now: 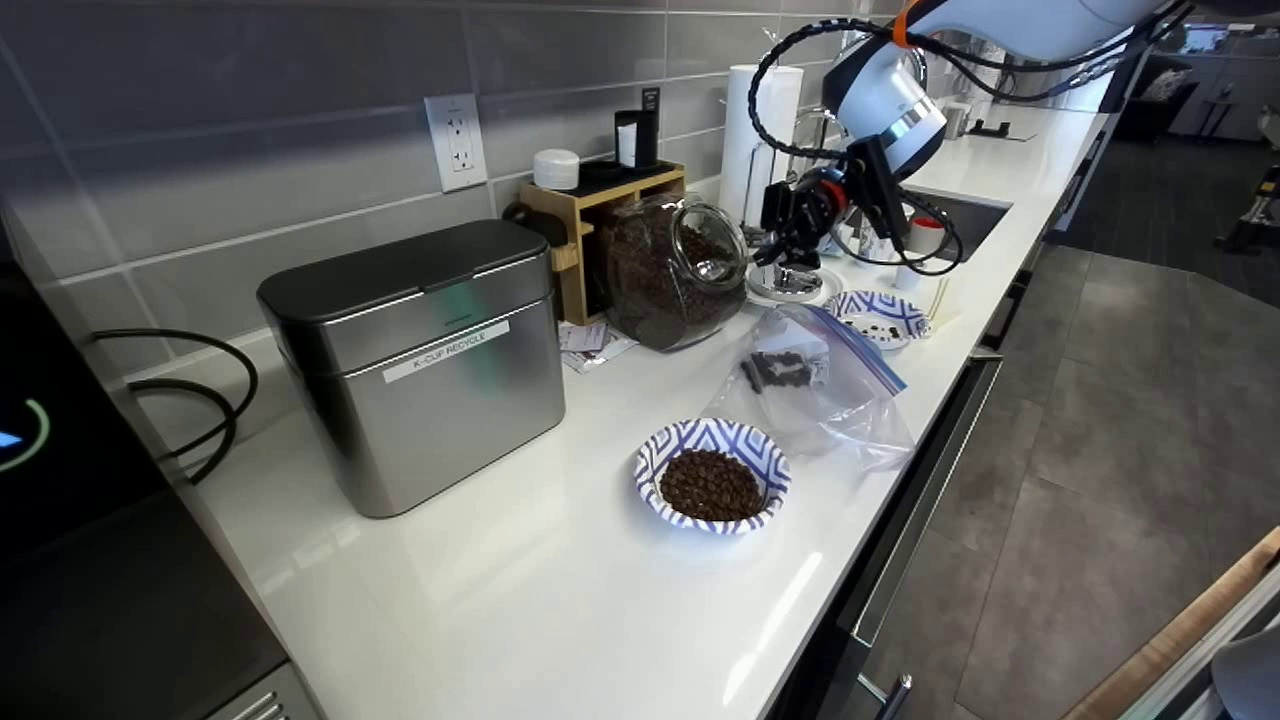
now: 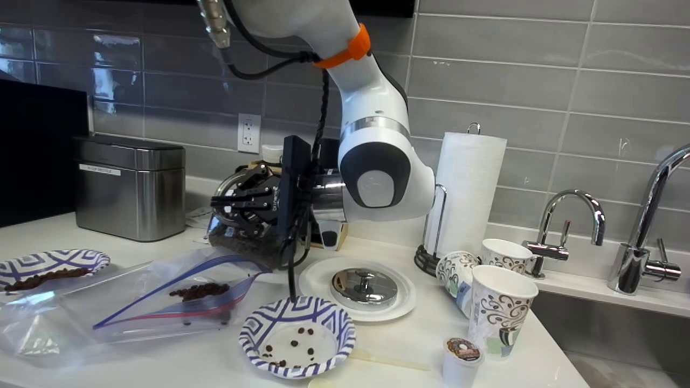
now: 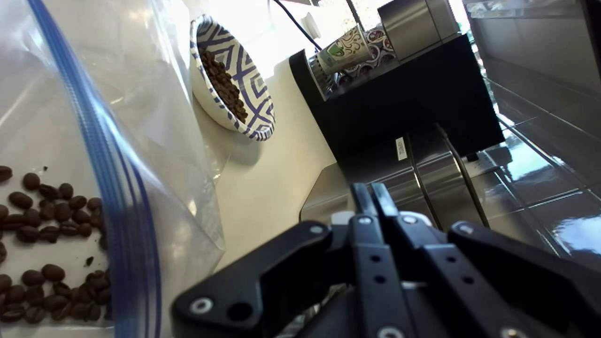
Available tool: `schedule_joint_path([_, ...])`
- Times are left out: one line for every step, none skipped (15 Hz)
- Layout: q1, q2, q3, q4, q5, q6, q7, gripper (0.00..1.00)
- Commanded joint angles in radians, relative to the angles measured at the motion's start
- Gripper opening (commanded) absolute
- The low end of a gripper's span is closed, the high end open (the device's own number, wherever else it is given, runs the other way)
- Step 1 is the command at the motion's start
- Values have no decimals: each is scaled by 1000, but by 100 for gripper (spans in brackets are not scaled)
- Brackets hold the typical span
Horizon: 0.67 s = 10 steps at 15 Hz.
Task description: Put some of the contents in the jar on the plate
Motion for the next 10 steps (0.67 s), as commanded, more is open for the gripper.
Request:
schedule_joint_path([7, 25, 1, 23, 2, 17, 21, 1])
schedule_joint_path([7, 29, 0, 25, 0, 15, 26, 1])
schedule_joint_path([7, 31, 0, 26, -1, 14, 32, 1])
schedule_joint_path([8, 32, -2, 27, -5, 14, 36, 1])
schedule_joint_path([8, 33, -1, 29, -6, 12, 38, 1])
schedule_joint_path([9, 34, -3, 30, -10, 10, 49, 1])
schedule_joint_path([10, 35, -4, 30, -11, 11, 61, 1])
schedule_joint_path([11, 37, -5, 32, -14, 9, 66, 1])
schedule_joint_path([11, 39, -4, 34, -14, 7, 73, 1])
schedule_joint_path([11, 40, -4, 35, -13, 10, 77, 1])
